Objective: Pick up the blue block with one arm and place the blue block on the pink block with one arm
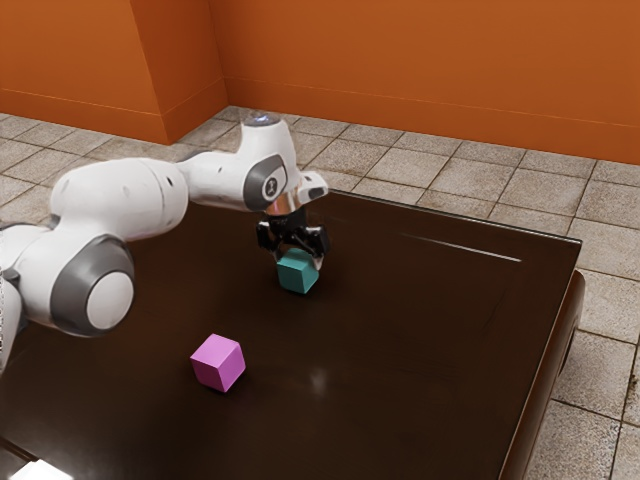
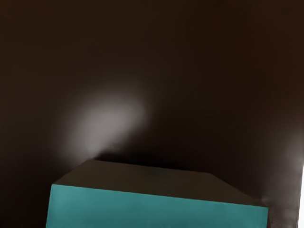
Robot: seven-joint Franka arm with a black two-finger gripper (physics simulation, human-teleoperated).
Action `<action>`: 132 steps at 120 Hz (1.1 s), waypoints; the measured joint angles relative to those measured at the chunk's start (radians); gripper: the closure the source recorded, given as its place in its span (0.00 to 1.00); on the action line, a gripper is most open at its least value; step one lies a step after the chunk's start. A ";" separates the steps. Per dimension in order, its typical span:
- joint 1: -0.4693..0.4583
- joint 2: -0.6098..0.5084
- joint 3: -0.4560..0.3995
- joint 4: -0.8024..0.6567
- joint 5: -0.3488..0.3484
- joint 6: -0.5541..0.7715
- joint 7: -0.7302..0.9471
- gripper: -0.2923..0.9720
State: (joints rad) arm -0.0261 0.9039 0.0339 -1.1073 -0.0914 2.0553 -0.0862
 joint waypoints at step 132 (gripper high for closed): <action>-0.120 -0.648 0.079 -0.859 0.018 0.188 0.003 0.51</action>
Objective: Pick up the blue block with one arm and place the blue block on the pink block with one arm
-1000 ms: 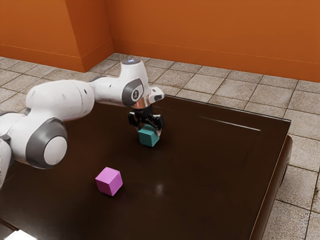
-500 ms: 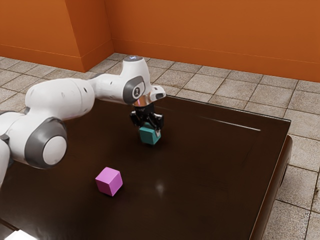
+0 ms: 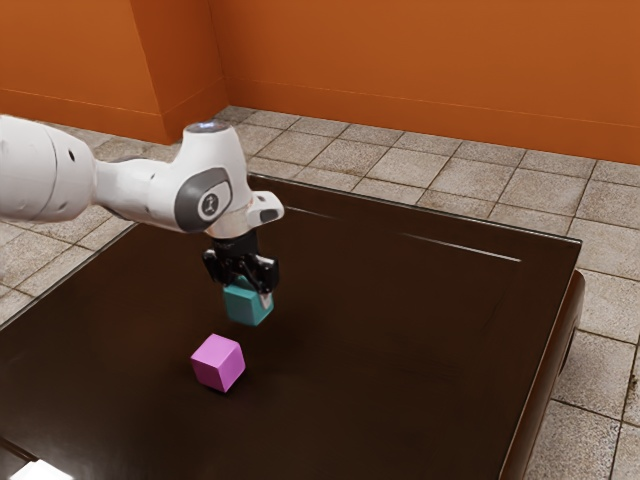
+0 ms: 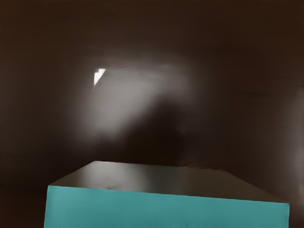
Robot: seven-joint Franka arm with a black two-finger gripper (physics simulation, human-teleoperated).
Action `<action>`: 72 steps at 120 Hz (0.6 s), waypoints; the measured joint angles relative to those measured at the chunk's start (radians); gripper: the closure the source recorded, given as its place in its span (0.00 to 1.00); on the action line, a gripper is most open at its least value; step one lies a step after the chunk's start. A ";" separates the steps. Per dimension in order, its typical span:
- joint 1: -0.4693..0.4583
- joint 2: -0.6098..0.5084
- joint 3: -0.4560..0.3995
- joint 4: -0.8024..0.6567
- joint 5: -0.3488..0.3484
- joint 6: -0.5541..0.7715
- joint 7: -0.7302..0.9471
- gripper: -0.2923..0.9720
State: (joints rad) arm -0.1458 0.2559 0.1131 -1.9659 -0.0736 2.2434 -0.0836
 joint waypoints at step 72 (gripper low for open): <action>0.016 -0.272 0.003 -0.398 0.007 0.285 -0.019 0.51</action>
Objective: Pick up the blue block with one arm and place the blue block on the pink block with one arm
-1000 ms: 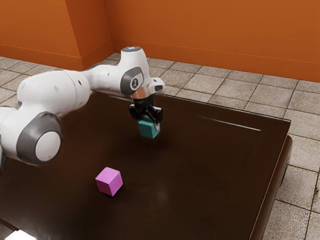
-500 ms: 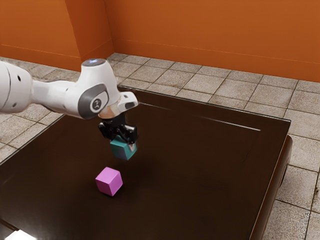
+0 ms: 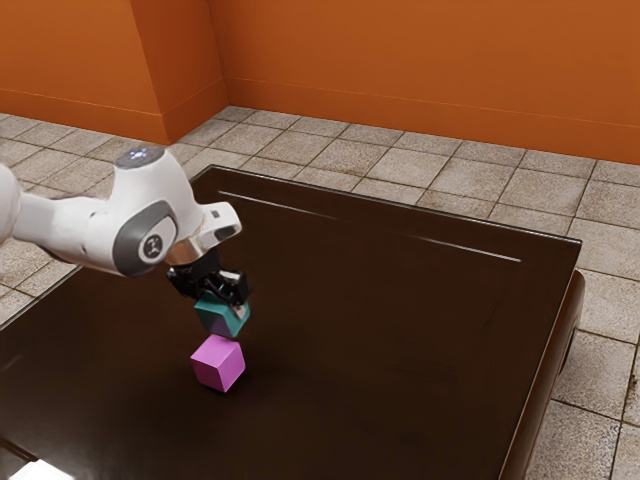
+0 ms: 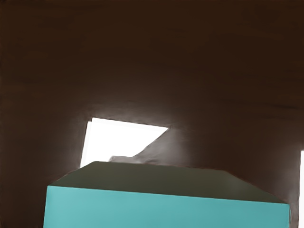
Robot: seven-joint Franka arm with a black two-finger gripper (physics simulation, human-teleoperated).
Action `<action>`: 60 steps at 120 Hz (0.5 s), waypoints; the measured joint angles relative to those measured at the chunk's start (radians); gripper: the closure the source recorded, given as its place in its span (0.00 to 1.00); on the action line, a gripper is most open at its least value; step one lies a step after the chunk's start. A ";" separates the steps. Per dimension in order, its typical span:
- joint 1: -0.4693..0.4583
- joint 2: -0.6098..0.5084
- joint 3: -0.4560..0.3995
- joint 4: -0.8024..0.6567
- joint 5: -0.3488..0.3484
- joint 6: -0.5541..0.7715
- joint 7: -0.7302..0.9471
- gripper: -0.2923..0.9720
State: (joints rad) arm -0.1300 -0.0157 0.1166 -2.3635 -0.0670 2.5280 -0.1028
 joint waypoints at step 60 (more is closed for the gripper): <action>-0.025 -0.064 0.002 -0.079 0.036 -0.057 0.000 0.51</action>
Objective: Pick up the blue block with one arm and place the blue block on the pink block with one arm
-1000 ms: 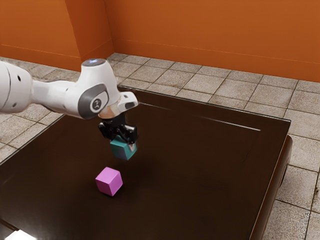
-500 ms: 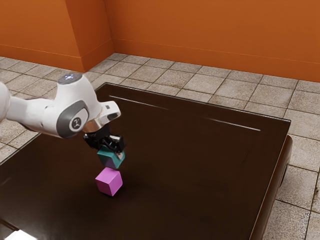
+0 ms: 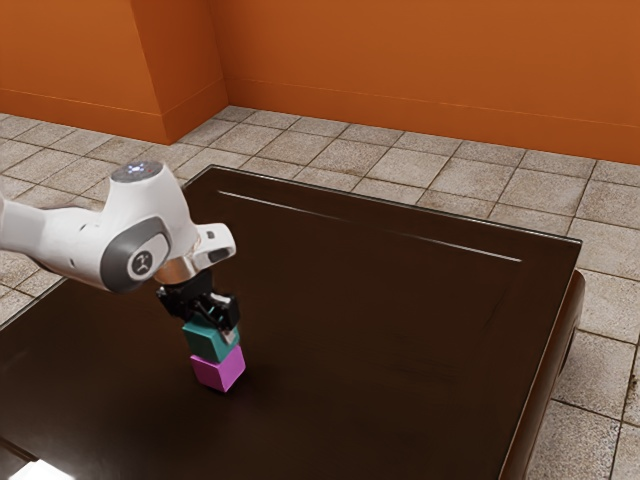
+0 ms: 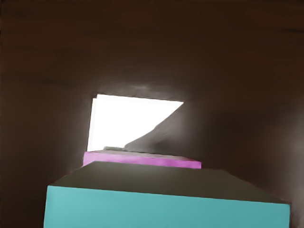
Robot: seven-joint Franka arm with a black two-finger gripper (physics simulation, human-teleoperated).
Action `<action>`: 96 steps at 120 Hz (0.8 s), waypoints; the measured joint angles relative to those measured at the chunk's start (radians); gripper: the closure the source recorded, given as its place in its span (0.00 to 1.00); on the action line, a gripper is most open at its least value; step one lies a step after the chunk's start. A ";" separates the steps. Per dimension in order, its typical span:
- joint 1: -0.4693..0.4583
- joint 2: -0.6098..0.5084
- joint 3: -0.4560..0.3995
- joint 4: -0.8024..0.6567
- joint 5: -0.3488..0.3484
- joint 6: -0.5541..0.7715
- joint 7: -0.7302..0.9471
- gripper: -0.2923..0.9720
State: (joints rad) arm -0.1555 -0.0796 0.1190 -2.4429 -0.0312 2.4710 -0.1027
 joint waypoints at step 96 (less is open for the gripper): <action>0.020 0.019 -0.004 0.001 0.003 -0.013 0.004 0.51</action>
State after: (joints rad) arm -0.1354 -0.0607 0.1151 -2.4418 -0.0284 2.4585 -0.0990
